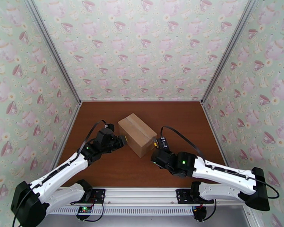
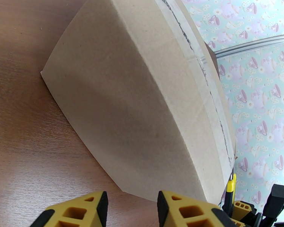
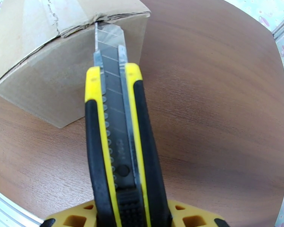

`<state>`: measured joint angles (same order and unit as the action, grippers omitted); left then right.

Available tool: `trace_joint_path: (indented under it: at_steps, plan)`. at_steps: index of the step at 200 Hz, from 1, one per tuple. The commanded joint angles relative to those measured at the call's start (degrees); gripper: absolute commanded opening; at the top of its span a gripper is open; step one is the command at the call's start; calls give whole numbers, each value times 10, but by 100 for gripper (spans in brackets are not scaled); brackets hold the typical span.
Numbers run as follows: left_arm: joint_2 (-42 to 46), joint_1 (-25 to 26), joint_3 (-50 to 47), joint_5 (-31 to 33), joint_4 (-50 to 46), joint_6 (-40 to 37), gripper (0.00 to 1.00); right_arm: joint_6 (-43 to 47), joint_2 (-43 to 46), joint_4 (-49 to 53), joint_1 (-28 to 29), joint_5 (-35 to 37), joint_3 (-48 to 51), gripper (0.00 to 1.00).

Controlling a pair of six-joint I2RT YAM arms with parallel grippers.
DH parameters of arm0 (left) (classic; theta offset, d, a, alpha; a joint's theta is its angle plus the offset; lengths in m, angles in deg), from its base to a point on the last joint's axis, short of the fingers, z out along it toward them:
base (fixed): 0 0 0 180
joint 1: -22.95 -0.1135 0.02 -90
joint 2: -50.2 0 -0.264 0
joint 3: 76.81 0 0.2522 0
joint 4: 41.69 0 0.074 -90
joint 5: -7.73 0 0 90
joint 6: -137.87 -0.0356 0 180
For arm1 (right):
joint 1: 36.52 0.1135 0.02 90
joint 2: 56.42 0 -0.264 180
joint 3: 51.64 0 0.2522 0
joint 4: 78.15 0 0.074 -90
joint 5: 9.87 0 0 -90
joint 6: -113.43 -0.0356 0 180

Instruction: Unpack the express box

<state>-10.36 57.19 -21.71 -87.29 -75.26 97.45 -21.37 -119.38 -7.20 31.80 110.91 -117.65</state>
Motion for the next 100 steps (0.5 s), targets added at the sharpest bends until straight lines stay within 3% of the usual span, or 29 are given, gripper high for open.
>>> trace_joint_path:
  at_steps: [1,100]
  plan:
    - [0,2,2,0,8,6,42,0,-7,7,4,13,-20,0]
    - [62,19,-50,-6,-17,25,42,7,-26,10,4,16,-32,0]
